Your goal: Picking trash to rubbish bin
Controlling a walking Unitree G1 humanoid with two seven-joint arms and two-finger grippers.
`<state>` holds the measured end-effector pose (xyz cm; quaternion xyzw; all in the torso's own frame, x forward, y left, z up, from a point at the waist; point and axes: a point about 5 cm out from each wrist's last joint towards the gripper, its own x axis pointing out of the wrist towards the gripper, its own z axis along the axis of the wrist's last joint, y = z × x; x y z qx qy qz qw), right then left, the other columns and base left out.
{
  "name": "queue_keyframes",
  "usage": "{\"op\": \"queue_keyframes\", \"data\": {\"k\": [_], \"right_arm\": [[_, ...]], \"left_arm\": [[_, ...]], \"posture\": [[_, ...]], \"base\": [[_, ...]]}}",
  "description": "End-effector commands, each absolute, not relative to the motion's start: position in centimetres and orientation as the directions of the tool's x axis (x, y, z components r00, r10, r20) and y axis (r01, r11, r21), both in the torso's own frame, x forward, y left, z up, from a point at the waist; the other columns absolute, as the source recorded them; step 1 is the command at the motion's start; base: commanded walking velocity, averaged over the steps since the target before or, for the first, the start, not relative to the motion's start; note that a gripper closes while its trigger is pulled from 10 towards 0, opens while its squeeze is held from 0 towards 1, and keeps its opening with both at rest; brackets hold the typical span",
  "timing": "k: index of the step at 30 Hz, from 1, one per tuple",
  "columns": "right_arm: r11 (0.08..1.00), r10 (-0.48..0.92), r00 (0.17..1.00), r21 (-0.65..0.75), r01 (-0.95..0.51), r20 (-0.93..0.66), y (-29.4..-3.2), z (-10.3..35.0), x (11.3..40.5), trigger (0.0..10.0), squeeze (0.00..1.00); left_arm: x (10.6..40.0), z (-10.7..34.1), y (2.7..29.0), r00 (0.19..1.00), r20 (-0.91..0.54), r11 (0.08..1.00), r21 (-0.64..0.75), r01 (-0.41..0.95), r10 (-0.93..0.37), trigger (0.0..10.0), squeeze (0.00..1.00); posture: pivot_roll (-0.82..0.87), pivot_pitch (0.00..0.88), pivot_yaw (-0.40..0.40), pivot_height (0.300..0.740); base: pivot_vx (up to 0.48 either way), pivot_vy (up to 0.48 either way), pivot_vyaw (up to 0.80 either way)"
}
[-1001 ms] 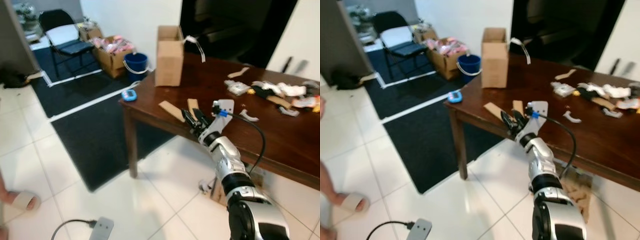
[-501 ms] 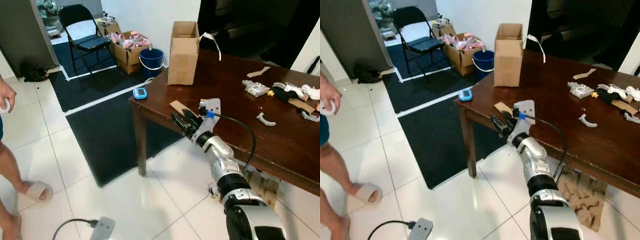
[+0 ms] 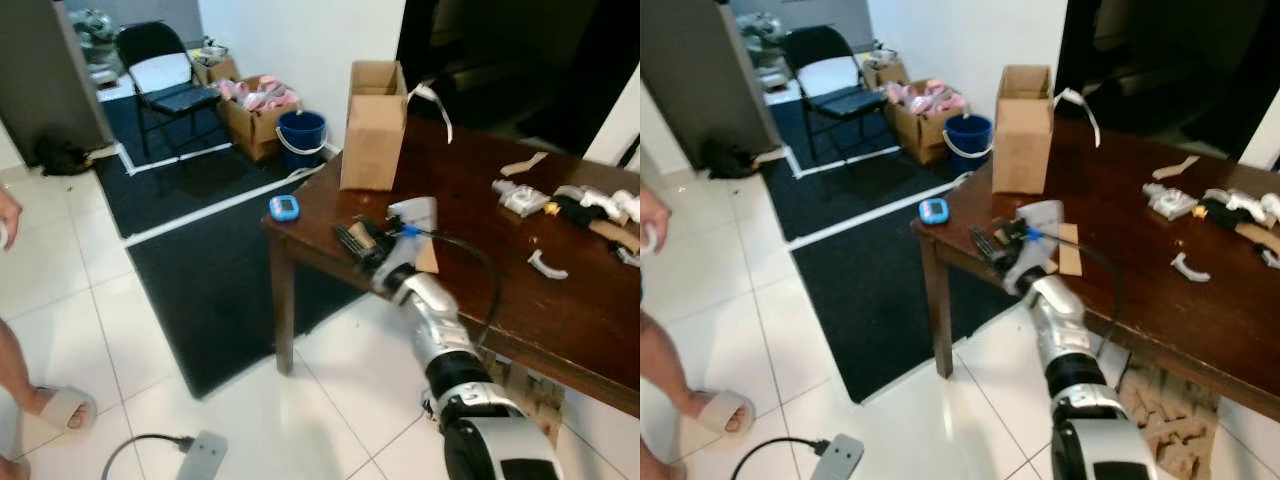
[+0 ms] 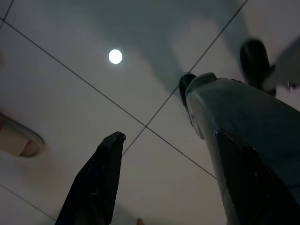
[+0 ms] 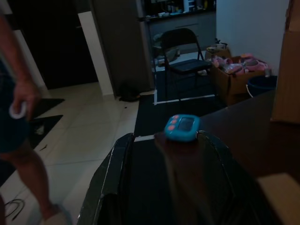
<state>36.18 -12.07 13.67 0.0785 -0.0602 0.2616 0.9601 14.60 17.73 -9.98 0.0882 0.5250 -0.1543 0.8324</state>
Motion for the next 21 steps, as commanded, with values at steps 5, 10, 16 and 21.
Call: {"op": "queue_keyframes", "data": {"k": [5, 10, 16, 21], "right_arm": [[0.857, 0.493, 0.857, 0.086, -0.509, 0.152, -12.15, 13.77, 36.12, 10.0, 0.0], [0.857, 0.494, 0.856, 0.079, -0.509, 0.153, -12.2, 13.96, 36.1, 10.0, 0.0], [0.857, 0.5, 0.855, 0.065, -0.512, 0.142, -12.23, 14.07, 36.2, 10.0, 0.0], [0.855, 0.508, 0.854, 0.047, -0.516, 0.114, -12.23, 13.91, 36.22, 10.0, 0.0]], "left_arm": [[14.34, -10.04, 18.14, 0.381, -0.911, 0.932, -0.011, 0.362, -0.159, 10.0, 0.0], [14.01, -10.17, 18.08, 0.373, -0.914, 0.933, -0.013, 0.36, -0.157, 10.0, 0.0], [13.87, -10.25, 18.1, 0.38, -0.915, 0.945, -0.006, 0.328, -0.138, 10.0, 0.0], [13.84, -10.27, 18.0, 0.383, -0.913, 0.947, -0.009, 0.322, -0.139, 10.0, 0.0]], "posture": [[-0.01, 0.004, 0.038, 0.74], [-0.01, 0.004, 0.036, 0.74], [0.0, 0.004, 0.025, 0.74], [0.0, 0.004, 0.025, 0.74]], "base": [[0.412, 0.0, 0.0], [0.418, 0.0, 0.0], [0.27, 0.0, -0.13], [0.0, 0.0, -0.8]]}}
